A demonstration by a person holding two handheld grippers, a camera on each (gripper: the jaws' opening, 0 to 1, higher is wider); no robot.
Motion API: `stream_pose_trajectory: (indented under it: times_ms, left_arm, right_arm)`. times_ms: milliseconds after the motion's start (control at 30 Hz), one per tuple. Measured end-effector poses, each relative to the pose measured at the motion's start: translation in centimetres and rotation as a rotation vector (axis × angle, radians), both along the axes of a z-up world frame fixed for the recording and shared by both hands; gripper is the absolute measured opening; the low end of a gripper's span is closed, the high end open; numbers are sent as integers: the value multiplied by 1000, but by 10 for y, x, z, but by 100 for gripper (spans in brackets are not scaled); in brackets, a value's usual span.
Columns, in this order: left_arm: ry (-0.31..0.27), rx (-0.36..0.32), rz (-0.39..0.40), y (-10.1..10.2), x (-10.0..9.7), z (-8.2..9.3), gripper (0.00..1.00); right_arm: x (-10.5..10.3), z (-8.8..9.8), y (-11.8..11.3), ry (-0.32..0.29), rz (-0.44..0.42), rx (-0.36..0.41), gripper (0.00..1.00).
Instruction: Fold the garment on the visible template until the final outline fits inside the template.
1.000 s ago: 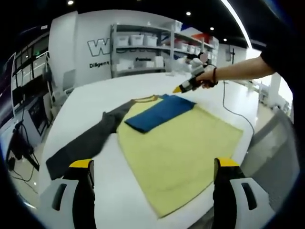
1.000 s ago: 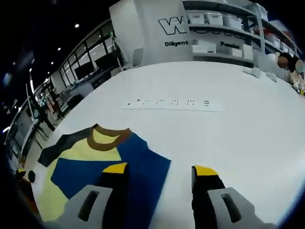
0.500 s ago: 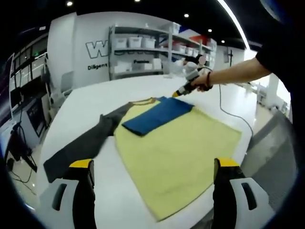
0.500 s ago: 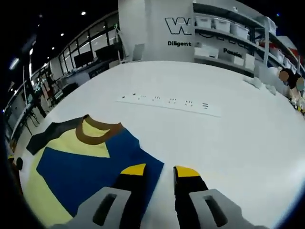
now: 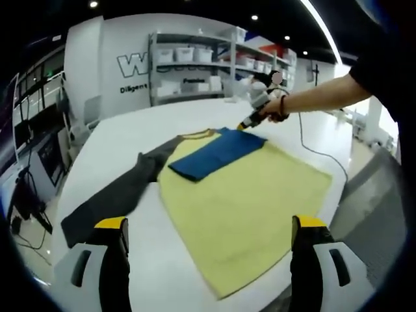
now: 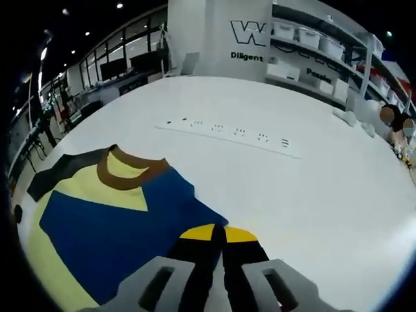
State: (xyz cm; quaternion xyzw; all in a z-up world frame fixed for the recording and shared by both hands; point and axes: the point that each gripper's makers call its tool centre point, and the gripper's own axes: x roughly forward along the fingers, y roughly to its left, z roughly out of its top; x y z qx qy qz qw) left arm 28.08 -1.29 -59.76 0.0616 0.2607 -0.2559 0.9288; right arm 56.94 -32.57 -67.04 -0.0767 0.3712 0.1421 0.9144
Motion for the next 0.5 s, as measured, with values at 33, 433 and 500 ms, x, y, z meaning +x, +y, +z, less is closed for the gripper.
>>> stream_pose_trajectory:
  times_ms: [33, 433, 500]
  left_arm:
    - [0, 2, 1, 0, 0, 0, 99]
    - [-8, 9, 20, 6, -1, 1, 99]
    - [-8, 10, 22, 7, -1, 1, 99]
  right_arm:
    - [0, 0, -3, 0, -5, -6, 0]
    - [-3, 3, -18, 5, -70, -14, 0]
    - [-3, 3, -19, 6, -70, -19, 0]
